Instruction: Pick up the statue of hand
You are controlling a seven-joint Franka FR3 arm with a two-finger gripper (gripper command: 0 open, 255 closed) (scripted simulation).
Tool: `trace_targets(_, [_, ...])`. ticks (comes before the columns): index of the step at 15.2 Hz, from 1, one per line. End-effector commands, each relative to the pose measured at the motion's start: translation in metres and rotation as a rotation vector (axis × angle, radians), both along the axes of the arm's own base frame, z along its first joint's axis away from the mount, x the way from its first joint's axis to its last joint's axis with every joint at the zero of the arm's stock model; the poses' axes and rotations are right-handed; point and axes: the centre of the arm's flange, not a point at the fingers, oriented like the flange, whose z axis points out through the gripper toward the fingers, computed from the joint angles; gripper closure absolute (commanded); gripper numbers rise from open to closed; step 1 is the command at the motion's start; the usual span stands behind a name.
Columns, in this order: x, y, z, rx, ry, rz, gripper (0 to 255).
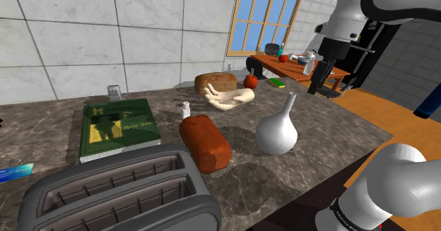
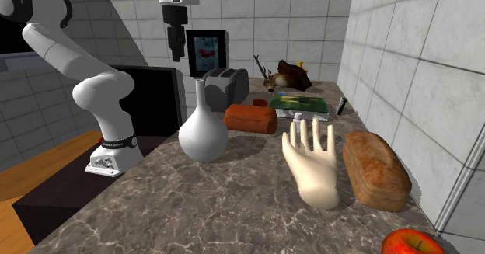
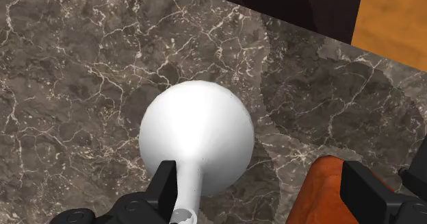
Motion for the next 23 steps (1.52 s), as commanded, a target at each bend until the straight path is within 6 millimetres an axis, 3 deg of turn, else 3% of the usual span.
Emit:
trace_targets(1, [0.0,0.0,0.0,0.0,0.0,0.0,0])
trace_targets(12, [0.139,0.002,-0.063,-0.012,0.068,-0.291,0])
trace_targets(23, [0.269,-0.037,-0.135,-0.023,0.136,-0.581,0])
